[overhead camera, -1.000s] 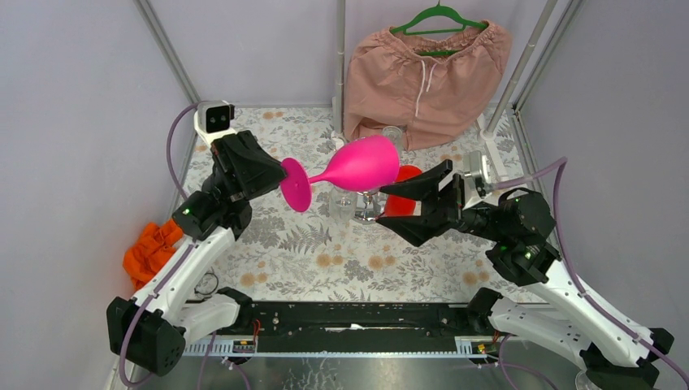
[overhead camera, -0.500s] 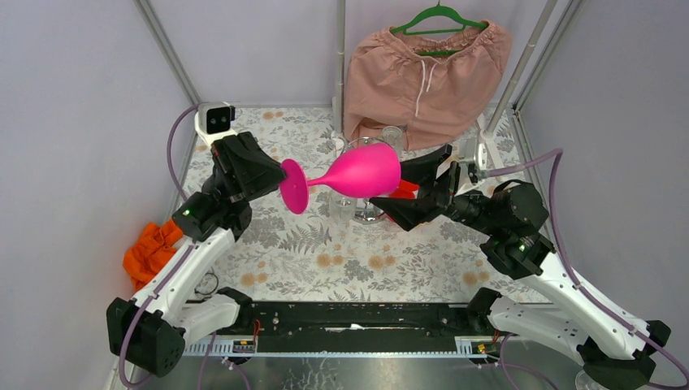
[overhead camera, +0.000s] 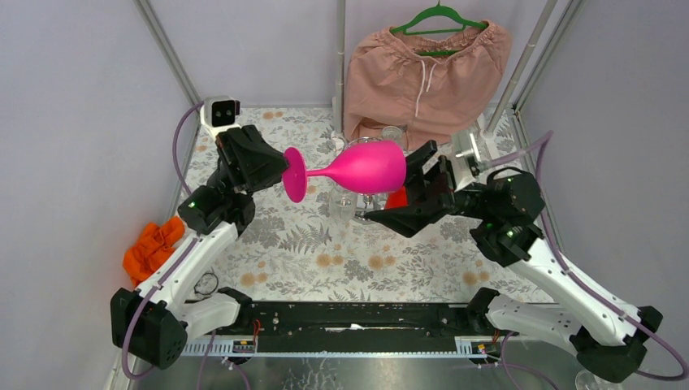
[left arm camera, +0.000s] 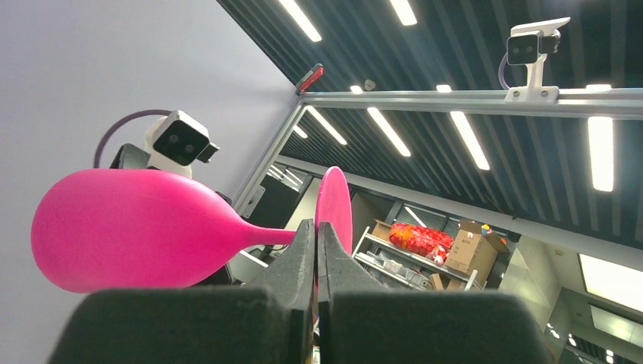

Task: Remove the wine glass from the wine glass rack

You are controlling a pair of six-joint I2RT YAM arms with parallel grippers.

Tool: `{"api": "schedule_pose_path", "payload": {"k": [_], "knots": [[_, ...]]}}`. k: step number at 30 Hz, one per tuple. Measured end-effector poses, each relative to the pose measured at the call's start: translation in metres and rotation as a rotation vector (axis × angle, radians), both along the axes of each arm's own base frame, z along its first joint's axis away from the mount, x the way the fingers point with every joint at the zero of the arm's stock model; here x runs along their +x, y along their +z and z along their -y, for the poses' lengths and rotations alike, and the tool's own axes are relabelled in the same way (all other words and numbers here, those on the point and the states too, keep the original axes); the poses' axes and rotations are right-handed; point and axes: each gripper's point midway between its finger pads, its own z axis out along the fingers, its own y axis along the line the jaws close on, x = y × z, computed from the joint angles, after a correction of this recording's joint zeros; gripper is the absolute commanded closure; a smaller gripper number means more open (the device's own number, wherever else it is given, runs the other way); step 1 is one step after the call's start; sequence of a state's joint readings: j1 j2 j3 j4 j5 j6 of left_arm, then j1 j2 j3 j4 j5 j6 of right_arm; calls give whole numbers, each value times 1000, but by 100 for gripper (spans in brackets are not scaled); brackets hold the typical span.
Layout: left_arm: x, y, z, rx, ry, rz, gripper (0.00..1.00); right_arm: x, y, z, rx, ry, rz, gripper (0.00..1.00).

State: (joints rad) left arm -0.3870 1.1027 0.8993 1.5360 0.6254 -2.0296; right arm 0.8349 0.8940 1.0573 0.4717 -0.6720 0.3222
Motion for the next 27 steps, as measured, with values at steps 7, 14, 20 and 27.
{"api": "schedule_pose_path", "payload": {"k": [7,14,20,27], "knots": [[9,2,2,-11,-7,-21,100,10,-3,-22,10,90,-53,33],[12,2,3,-13,-8,-30,100,6,8,-21,56,121,-38,48],[17,-2,5,-6,-9,-44,100,6,9,-16,72,104,-33,76],[37,-14,14,20,-7,-93,94,-2,21,-1,122,58,9,100]]}}
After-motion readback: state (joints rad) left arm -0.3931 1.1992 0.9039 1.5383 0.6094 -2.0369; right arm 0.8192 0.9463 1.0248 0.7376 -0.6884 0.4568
